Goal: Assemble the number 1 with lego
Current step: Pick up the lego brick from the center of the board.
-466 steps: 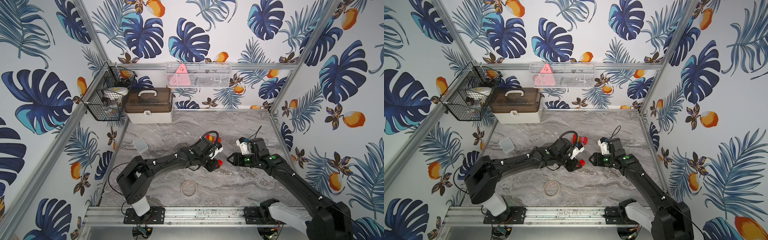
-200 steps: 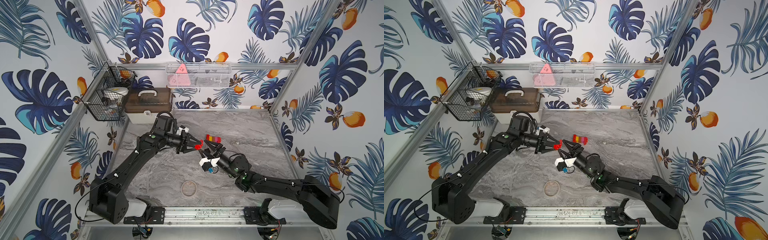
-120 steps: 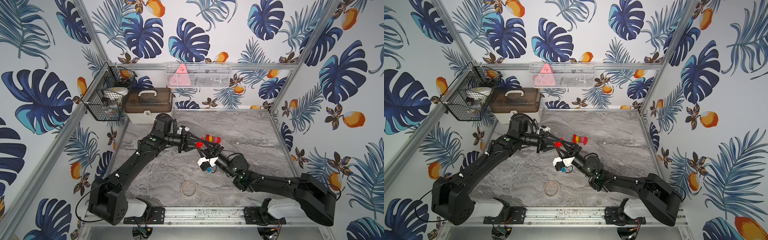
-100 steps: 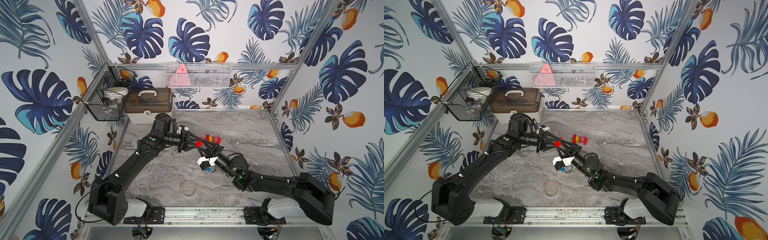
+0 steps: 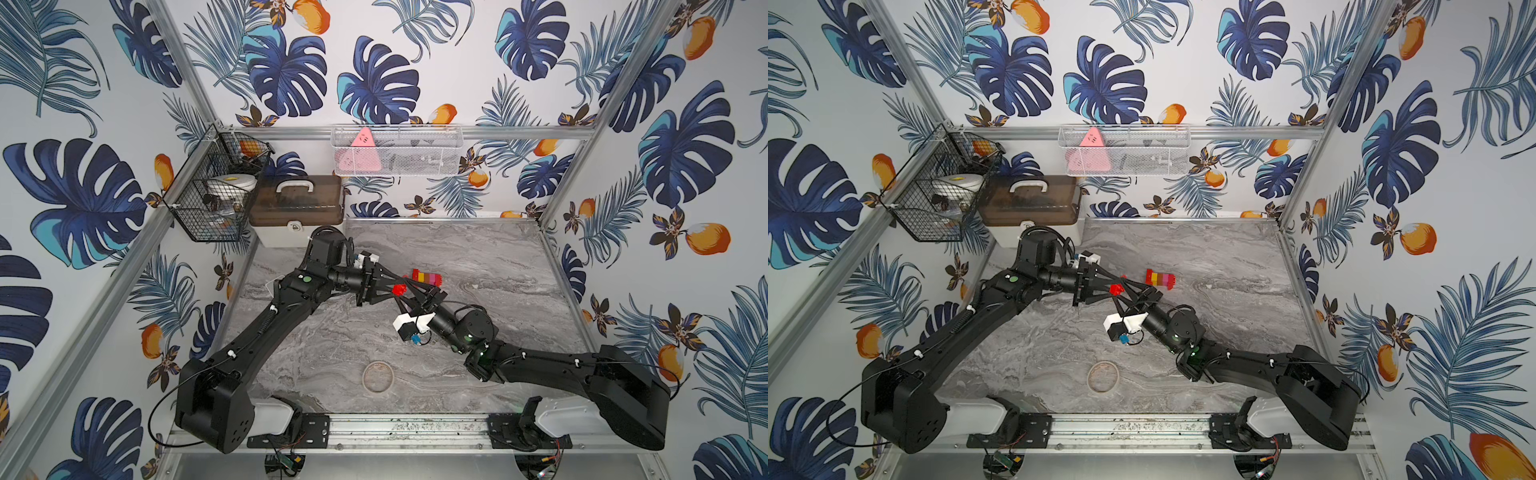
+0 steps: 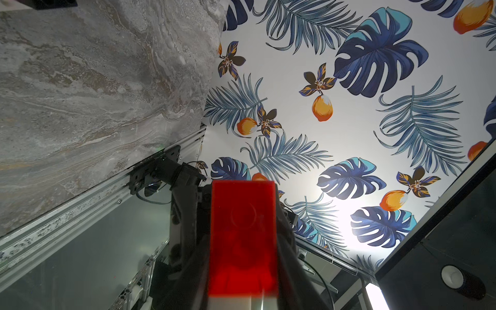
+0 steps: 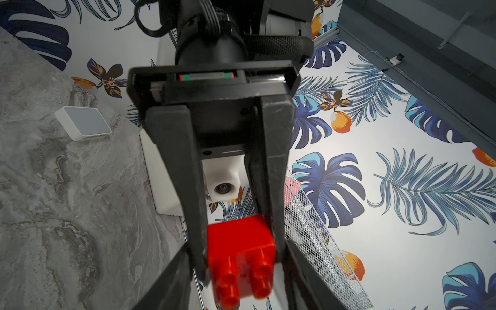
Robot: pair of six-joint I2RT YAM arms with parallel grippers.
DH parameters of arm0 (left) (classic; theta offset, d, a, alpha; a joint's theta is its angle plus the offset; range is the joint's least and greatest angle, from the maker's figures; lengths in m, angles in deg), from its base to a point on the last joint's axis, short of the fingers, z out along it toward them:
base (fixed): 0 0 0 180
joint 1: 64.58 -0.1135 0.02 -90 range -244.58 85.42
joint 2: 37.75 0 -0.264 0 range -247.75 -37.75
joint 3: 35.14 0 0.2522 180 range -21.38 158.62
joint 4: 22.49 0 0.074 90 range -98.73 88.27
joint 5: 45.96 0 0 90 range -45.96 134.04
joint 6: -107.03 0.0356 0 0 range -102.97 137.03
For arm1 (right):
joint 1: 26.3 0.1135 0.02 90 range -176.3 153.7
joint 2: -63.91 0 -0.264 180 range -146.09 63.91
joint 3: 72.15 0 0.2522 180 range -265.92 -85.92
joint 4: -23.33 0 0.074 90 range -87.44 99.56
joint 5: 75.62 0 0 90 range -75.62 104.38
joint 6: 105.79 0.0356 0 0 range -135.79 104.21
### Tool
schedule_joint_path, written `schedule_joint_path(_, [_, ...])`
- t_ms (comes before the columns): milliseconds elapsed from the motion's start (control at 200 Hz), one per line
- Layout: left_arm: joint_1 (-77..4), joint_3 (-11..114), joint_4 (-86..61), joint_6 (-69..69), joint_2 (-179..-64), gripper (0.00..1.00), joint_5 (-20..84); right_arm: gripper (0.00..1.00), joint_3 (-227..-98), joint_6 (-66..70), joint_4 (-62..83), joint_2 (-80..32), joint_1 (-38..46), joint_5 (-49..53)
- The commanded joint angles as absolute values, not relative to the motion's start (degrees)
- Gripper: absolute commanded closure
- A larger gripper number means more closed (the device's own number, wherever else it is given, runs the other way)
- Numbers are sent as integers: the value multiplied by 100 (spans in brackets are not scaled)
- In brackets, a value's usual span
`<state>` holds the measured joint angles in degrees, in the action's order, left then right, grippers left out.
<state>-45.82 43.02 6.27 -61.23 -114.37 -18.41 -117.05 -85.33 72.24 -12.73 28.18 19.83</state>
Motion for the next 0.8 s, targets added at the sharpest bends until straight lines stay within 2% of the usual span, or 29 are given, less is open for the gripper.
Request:
schedule_joint_path(0, [-4579,4372,711,-6118,-11358,68,-2042,45,-11691,-8561,7136,-1162,2800,2014])
schedule_joint_path(145, [-4577,4410,772,-6082,-11340,68,-2045,46,-11625,-8574,7163,-1093,2769,2040])
schedule_joint_path(330, [-4577,4453,879,-6026,-11329,68,-2030,52,-11616,-8573,7058,-984,2753,2036])
schedule_joint_path(796, [-4454,4355,972,-5953,-11351,68,-2064,51,-11712,-8675,7173,-1057,2746,1861])
